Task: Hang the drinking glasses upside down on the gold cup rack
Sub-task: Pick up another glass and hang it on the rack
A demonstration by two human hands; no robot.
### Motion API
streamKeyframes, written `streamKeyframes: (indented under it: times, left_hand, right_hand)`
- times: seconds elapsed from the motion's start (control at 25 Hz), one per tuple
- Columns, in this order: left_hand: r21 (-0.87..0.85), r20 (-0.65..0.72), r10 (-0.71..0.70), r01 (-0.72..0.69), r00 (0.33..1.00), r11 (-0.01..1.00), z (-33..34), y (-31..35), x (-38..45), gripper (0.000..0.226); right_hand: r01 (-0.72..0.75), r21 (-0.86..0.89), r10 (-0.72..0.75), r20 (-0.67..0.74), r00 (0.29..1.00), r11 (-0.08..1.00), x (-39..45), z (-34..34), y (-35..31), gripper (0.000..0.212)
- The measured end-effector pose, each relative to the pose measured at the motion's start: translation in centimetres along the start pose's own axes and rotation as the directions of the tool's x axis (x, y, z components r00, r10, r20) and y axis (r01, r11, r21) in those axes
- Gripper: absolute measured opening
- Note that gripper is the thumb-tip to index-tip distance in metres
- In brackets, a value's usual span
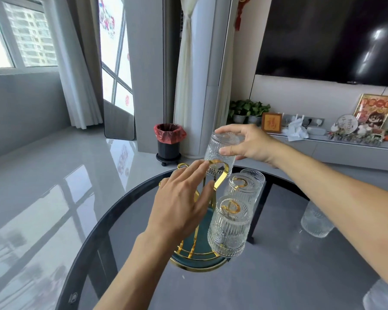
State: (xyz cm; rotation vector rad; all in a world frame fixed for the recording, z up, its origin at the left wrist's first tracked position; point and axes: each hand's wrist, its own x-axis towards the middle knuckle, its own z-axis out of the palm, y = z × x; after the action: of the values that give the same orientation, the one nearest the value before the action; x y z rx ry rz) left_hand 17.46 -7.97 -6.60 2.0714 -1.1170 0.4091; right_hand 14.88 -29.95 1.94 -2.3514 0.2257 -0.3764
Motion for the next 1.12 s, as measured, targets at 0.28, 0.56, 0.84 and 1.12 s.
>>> streamKeyframes:
  times: [0.28,0.56,0.84,1.12]
  left_hand:
    - [-0.048,-0.033,-0.011,0.010,0.999,0.999,0.0,-0.2,0.2,0.050]
    - [-0.060,-0.049,-0.010,0.007,0.999,0.998,0.3,-0.4,0.2,0.049]
    - [-0.034,-0.056,0.003,-0.005,0.998,0.999,0.6,-0.4,0.2,0.047]
    - [0.021,-0.018,-0.027,0.027,0.999,0.999,0.6,0.0,0.1,0.053]
  right_hand:
    - [0.028,-0.054,-0.022,0.098,0.995,0.998,1.2,1.3,1.3,0.055]
    - [-0.060,-0.047,0.070,0.247,0.966,0.997,2.5,2.2,2.0,0.042]
    - [-0.073,-0.186,0.127,0.296,0.947,0.980,2.0,2.6,3.0,0.041]
    - [-0.132,-0.145,0.164,0.237,0.958,0.981,1.0,2.9,3.1,0.048]
